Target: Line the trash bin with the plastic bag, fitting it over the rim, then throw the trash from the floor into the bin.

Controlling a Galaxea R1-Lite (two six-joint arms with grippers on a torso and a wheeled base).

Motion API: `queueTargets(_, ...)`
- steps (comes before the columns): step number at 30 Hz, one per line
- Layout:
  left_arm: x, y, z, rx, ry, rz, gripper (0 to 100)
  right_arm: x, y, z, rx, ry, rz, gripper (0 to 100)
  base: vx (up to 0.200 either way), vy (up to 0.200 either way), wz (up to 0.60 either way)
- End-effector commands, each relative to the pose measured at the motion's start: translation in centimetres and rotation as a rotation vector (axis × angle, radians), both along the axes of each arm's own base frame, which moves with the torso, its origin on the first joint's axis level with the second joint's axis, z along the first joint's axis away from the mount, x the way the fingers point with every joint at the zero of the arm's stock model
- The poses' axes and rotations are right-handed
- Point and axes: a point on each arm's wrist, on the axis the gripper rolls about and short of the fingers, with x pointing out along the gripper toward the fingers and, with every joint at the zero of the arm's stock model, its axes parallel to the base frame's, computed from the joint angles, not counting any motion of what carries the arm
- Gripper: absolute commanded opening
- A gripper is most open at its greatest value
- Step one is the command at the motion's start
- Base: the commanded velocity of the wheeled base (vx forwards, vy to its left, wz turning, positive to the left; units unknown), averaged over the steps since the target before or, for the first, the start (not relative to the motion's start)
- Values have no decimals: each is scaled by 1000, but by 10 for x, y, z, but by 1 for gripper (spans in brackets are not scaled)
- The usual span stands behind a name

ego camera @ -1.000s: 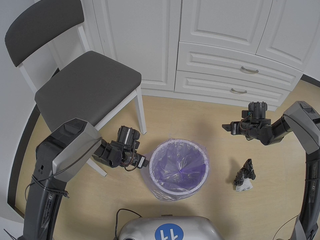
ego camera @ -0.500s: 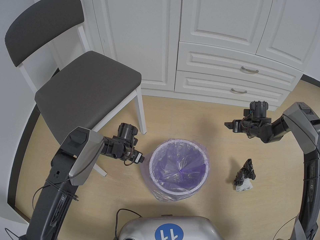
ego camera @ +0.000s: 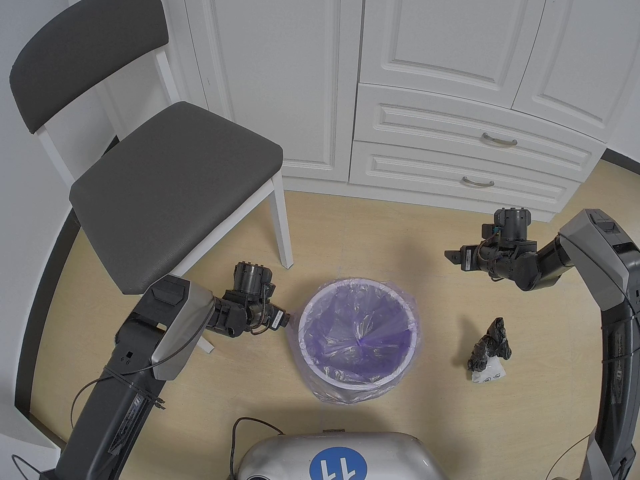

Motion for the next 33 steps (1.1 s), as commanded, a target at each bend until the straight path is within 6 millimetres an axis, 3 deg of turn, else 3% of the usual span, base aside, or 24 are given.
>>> queueTargets(1, 1, 0, -2, -8, -14, 2, 100, -2, -1, 0, 1, -1, 1, 100, 0, 0, 0)
queueTargets(7, 1, 1, 37, -19, -54, 52, 100, -7, -5, 2, -13, 10, 2, 100, 0, 0, 0)
queueTargets(8, -9, 3, 52, -23, -40, 65, 100, -8, -4, -4, -23, 27, 20, 100, 0, 0, 0)
queueTargets(10, -21, 3, 57, -20, -14, 67, 100, -7, 2, -12, -16, 50, 49, 100, 0, 0, 0)
queueTargets(13, -46, 1, 62, -15, -28, 91, 100, -6, 24, -49, -15, 133, 107, 100, 0, 0, 0)
queueTargets(14, -47, 1, 62, -15, -29, 97, 100, -6, 25, -51, -16, 137, 109, 100, 0, 0, 0)
queueTargets(18, -81, 3, 78, -19, -105, 162, 100, -6, 33, -91, -24, 219, 137, 100, 0, 0, 0)
queueTargets(23, -114, 7, 93, -44, -164, 163, 100, 0, 32, -102, 20, 309, 198, 100, 0, 0, 0)
queueTargets(27, -119, 13, 104, -54, -184, 175, 100, 3, 31, -104, 55, 341, 240, 100, 0, 0, 0)
queueTargets(33, -117, 18, 111, -58, -202, 188, 100, 20, 47, -127, 71, 343, 293, 100, 0, 0, 0)
